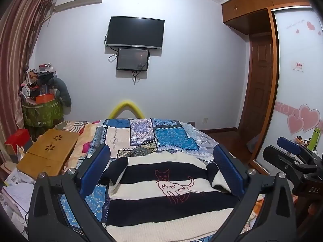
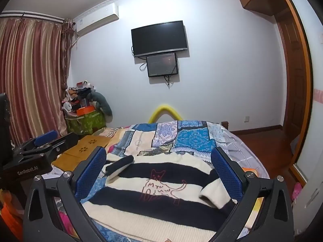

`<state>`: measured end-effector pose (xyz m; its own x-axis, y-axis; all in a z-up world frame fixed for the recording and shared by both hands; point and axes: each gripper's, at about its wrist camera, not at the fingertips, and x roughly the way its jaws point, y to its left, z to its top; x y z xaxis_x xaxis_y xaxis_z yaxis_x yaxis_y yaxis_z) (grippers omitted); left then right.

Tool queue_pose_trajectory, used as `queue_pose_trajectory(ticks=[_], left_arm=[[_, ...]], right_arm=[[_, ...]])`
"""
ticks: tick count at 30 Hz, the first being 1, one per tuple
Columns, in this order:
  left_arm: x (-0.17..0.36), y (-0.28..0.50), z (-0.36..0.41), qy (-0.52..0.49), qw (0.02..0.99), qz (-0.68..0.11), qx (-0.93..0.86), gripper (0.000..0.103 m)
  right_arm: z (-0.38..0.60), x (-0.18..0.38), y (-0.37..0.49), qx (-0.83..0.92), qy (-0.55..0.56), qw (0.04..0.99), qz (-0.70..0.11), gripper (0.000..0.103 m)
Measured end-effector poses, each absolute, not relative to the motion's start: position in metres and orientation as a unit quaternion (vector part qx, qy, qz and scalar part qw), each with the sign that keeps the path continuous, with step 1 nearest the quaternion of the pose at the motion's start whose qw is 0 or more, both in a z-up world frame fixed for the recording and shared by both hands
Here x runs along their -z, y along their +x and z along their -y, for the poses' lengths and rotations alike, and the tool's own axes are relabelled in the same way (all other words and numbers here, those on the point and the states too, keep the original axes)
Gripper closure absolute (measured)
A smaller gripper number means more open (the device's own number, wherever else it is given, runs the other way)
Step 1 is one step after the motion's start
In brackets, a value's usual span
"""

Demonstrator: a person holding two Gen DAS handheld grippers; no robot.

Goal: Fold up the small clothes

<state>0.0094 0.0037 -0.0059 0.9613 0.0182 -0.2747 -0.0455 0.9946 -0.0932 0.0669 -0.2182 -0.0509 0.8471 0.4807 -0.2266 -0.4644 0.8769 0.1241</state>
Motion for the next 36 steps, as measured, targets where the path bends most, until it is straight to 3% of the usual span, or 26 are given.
queue_pose_trajectory(ticks=[36], left_arm=[[0.0038, 0.0074, -0.0007, -0.047, 0.988, -0.145, -0.010, 0.000]], right_arm=[[0.2211, 0.0553, 0.0740, -0.241, 0.034, 0.960, -0.141, 0.000]])
